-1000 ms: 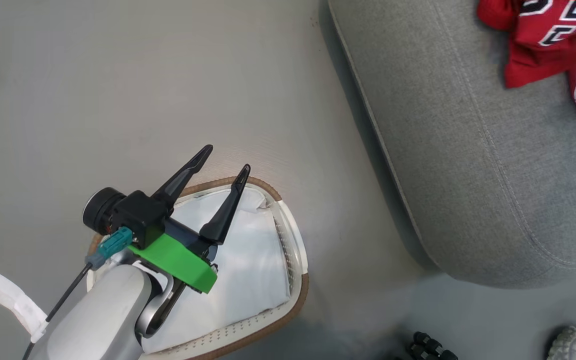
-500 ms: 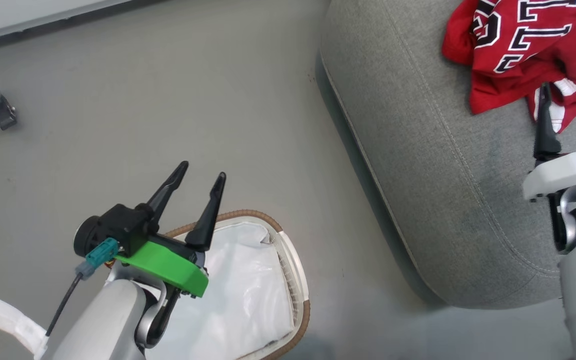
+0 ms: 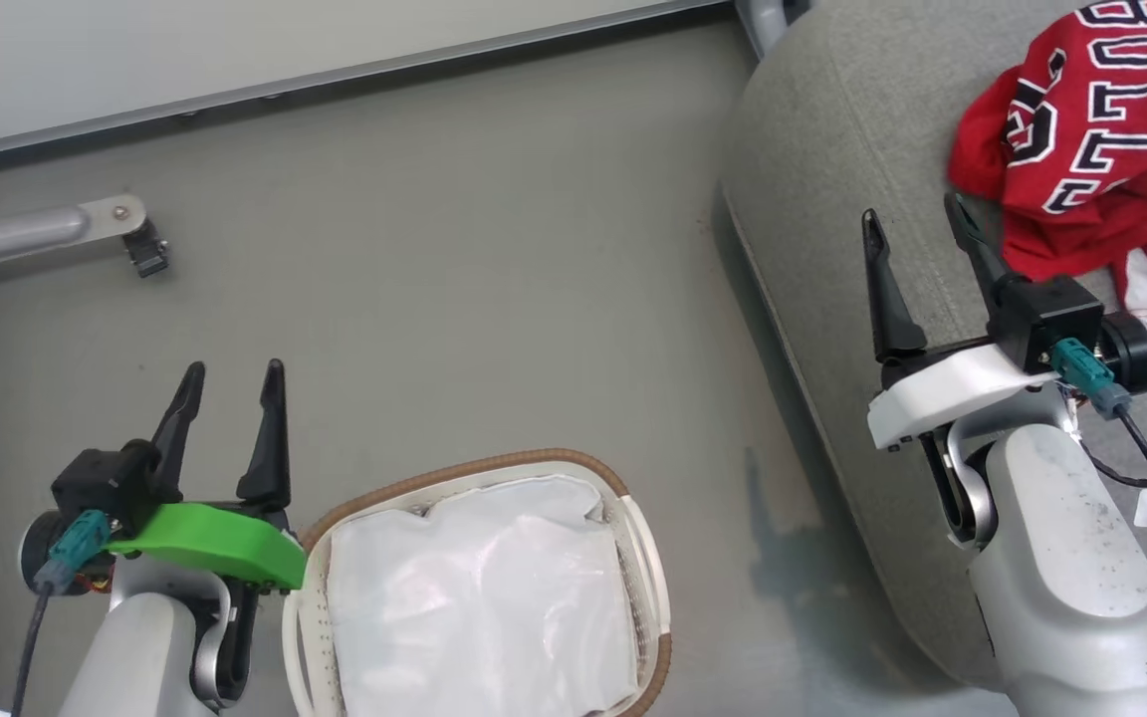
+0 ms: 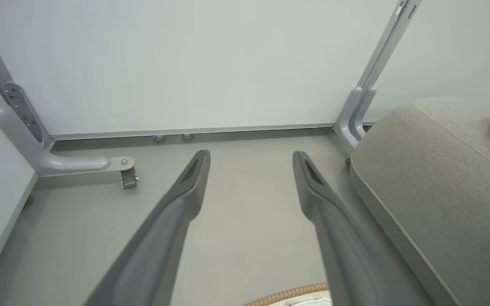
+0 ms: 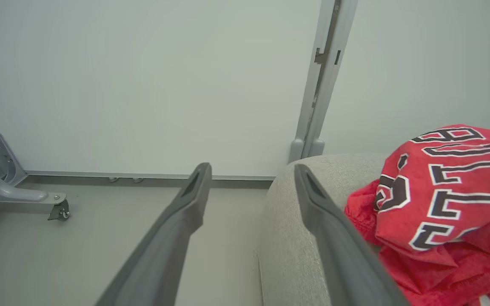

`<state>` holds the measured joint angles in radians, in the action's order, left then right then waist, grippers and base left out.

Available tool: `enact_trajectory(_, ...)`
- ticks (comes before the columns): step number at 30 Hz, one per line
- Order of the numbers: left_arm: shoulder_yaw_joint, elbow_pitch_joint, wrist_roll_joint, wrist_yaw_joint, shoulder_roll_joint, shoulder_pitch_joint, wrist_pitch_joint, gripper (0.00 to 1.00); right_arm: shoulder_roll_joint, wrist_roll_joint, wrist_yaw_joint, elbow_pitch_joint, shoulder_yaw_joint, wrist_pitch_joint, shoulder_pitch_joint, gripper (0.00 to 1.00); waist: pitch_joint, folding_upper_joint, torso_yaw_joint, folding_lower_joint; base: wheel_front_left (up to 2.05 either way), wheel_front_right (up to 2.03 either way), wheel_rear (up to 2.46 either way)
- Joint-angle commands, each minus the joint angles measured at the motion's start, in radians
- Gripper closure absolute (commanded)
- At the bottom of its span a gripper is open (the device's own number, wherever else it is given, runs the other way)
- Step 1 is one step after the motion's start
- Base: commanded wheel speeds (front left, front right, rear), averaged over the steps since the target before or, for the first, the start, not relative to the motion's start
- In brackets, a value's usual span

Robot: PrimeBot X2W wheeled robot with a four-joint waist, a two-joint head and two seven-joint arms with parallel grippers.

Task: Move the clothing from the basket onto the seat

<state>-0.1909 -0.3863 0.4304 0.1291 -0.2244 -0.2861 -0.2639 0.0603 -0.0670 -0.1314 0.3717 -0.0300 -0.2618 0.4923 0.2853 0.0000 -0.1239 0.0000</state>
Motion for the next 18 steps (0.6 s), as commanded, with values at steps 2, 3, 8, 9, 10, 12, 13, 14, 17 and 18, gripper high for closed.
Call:
enact_trajectory(2,0.048,-0.007,-0.029,0.003,0.024,0.029,0.0,0.0,-0.002,-0.005,0.001,-0.001,-0.009,-0.005,-0.025,0.0,-0.043,0.0,0.072,0.0,0.0,0.0,0.0)
enact_trajectory(3,0.073,-0.007,-0.042,0.003,0.034,0.036,0.0,0.0,-0.003,-0.007,0.001,-0.003,-0.01,-0.004,-0.03,0.0,-0.051,0.0,0.085,0.0,0.0,0.0,0.0)
enact_trajectory(8,0.15,-0.012,-0.077,0.003,0.081,0.078,0.0,0.0,-0.007,-0.023,0.001,0.008,-0.028,-0.004,-0.078,0.0,-0.086,0.0,0.124,0.0,0.0,0.0,0.0)
enact_trajectory(9,0.164,-0.003,-0.066,0.003,0.089,0.088,0.0,0.0,-0.006,-0.034,0.001,0.009,-0.029,-0.005,-0.091,0.0,-0.094,0.0,0.13,0.0,0.0,0.0,0.0)
enact_trajectory(10,0.171,0.003,-0.064,0.003,0.09,0.098,0.0,0.0,-0.006,-0.039,0.001,0.01,-0.031,-0.005,-0.1,0.0,-0.101,0.0,0.132,0.0,0.0,0.0,0.0)
enact_trajectory(12,0.19,0.006,-0.061,0.003,0.094,0.126,0.0,0.0,-0.007,-0.055,0.001,0.016,-0.031,-0.005,-0.123,0.0,-0.116,0.0,0.136,0.0,0.0,0.0,0.0)
enact_trajectory(13,0.198,0.007,-0.065,0.003,0.098,0.141,0.0,0.0,-0.007,-0.059,0.001,0.02,-0.033,-0.005,-0.136,0.0,-0.126,0.0,0.138,0.0,0.0,0.0,0.0)
enact_trajectory(14,0.203,0.006,-0.069,0.003,0.101,0.152,0.0,0.0,-0.007,-0.062,0.001,0.021,-0.035,-0.005,-0.145,0.0,-0.133,0.0,0.138,0.0,0.0,0.0,0.0)
enact_trajectory(17,0.23,0.008,-0.073,0.003,0.107,0.192,0.0,0.0,-0.007,-0.073,0.001,0.029,-0.047,-0.005,-0.179,0.0,-0.156,0.0,0.133,0.0,0.0,0.0,0.0)
enact_trajectory(18,0.232,0.011,-0.068,0.003,0.112,0.201,0.0,0.0,-0.007,-0.075,0.001,0.029,-0.048,-0.005,-0.187,0.0,-0.16,0.0,0.131,0.0,0.0,0.0,0.0)
